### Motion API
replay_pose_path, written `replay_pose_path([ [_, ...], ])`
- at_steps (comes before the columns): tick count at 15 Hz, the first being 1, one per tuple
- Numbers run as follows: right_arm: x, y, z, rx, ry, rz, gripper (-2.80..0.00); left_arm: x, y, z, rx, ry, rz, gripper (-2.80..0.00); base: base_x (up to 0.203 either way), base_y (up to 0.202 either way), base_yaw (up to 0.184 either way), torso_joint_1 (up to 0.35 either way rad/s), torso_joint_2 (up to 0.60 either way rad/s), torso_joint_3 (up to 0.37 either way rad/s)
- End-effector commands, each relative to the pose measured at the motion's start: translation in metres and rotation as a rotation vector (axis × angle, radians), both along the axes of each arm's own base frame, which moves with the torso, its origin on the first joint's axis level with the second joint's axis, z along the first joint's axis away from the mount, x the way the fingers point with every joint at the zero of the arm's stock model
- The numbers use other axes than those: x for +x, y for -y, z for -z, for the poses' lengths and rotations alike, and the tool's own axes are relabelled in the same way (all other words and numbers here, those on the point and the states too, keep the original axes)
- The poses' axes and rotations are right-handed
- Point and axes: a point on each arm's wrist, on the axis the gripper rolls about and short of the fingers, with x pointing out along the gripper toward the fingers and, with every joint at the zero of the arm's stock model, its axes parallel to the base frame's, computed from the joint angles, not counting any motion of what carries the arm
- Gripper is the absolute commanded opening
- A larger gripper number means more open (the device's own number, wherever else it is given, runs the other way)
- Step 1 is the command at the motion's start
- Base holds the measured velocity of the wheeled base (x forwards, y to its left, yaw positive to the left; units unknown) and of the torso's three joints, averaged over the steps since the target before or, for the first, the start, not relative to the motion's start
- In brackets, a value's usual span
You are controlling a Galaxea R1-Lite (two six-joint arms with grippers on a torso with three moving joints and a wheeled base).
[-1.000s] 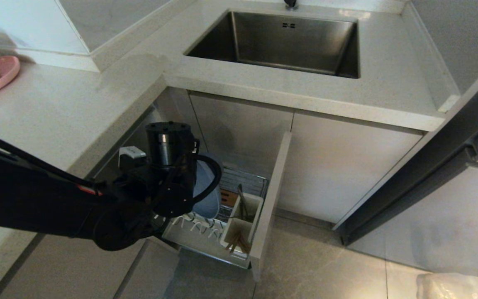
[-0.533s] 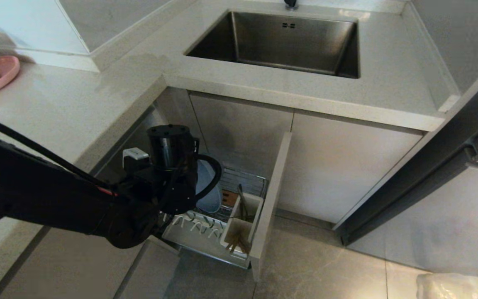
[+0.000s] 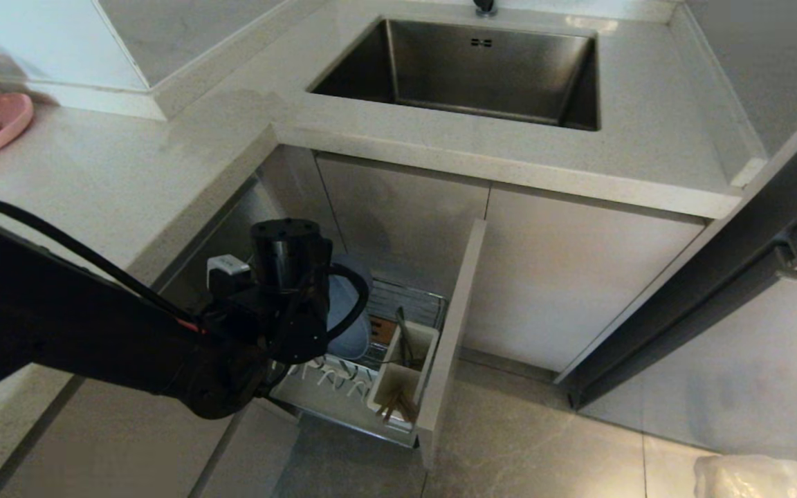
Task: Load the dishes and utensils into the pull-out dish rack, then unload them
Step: Pick up the plate and place it in the cupboard
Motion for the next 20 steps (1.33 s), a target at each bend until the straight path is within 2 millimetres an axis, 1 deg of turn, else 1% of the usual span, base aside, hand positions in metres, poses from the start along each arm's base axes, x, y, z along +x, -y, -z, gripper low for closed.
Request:
replay_pose_path([
  [1, 0.0, 0.0, 0.0, 0.0, 0.0, 0.0, -2.8, 0.001, 0.0, 0.002, -0.005, -0.001, -0.008, -2.8, 0.0, 0.0, 0.0, 0.0, 0.0, 0.0],
  [12, 0.0, 0.0, 0.0, 0.0, -0.001, 0.0, -2.8, 0.005, -0.002, 0.018, 0.022, -0.047, -0.02, -2.8, 0.0, 0.0, 0.0, 0.0, 0.0, 0.0],
  [20, 0.0, 0.0, 0.0, 0.0, 0.0, 0.0, -2.8, 0.012, -0.003, 0.035, 0.048, -0.089, -0.032, -2.8, 0.0, 0.0, 0.0, 0.0, 0.0, 0.0],
])
